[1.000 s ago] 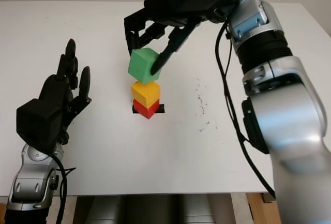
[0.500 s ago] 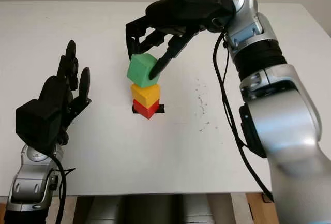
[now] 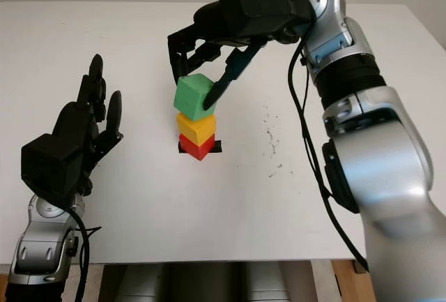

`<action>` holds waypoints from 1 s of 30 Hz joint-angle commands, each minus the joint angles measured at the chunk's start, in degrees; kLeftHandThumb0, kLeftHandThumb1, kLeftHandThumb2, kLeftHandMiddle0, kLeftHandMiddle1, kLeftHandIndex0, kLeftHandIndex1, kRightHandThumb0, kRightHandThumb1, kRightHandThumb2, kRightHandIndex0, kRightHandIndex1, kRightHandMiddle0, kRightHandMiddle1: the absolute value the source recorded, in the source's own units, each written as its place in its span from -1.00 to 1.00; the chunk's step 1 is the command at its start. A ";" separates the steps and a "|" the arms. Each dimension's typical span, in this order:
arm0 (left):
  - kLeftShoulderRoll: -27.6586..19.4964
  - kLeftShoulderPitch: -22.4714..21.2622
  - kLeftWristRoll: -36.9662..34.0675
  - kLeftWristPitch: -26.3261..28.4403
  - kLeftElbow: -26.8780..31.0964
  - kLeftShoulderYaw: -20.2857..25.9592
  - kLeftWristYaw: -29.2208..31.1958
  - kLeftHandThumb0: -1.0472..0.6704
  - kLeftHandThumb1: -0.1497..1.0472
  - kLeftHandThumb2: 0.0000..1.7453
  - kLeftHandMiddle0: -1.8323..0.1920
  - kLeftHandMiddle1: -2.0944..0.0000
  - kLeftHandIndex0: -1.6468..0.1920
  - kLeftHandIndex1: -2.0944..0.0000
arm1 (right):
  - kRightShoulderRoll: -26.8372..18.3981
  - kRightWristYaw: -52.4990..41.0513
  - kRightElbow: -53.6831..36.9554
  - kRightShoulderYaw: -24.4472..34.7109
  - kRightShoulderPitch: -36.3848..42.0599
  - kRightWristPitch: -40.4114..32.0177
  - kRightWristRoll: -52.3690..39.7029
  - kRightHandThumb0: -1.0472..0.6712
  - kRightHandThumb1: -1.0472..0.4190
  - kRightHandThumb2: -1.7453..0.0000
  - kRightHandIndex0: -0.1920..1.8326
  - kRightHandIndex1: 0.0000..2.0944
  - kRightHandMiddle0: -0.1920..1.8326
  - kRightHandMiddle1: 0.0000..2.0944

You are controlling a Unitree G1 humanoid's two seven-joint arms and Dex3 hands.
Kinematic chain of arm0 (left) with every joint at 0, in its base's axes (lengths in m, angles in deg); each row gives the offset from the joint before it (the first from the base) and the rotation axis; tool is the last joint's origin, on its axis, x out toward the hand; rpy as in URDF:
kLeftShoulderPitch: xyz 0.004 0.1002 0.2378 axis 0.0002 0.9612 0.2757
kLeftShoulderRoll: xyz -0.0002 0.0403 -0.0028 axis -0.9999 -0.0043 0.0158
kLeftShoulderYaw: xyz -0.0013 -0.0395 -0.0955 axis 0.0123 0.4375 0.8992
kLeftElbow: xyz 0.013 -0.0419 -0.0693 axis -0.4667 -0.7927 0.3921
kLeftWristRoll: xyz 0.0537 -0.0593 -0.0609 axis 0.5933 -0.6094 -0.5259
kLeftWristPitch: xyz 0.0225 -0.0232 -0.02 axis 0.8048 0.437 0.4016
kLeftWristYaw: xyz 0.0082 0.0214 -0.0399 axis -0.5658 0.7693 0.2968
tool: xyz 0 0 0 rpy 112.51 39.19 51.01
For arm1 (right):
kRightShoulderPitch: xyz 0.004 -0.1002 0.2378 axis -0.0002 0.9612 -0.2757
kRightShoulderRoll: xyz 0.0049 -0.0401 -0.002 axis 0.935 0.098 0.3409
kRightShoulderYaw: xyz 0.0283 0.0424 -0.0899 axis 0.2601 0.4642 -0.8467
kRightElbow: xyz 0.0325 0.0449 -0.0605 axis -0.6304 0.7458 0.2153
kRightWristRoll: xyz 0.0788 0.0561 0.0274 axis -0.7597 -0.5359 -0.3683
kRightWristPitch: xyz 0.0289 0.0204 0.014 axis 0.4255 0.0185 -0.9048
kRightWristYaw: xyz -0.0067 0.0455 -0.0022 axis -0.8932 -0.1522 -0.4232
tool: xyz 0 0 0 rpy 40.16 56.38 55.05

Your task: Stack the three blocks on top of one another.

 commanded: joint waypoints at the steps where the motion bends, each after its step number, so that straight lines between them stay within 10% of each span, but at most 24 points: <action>1: 0.30 0.44 0.29 -0.39 1.29 -0.30 -0.45 -0.74 1.00 -0.21 0.92 0.95 0.91 0.95 | 0.04 0.63 0.30 -0.44 -0.13 1.01 0.39 -0.33 -0.87 0.94 -0.48 -0.94 -0.48 0.57; 30: 1.04 1.16 -0.01 -0.26 1.60 -0.67 -1.09 -0.71 1.00 -0.19 0.92 0.95 0.90 0.95 | 1.56 6.02 0.51 -2.82 1.80 4.32 3.22 -0.35 -0.86 0.94 -0.47 -0.94 -0.49 0.49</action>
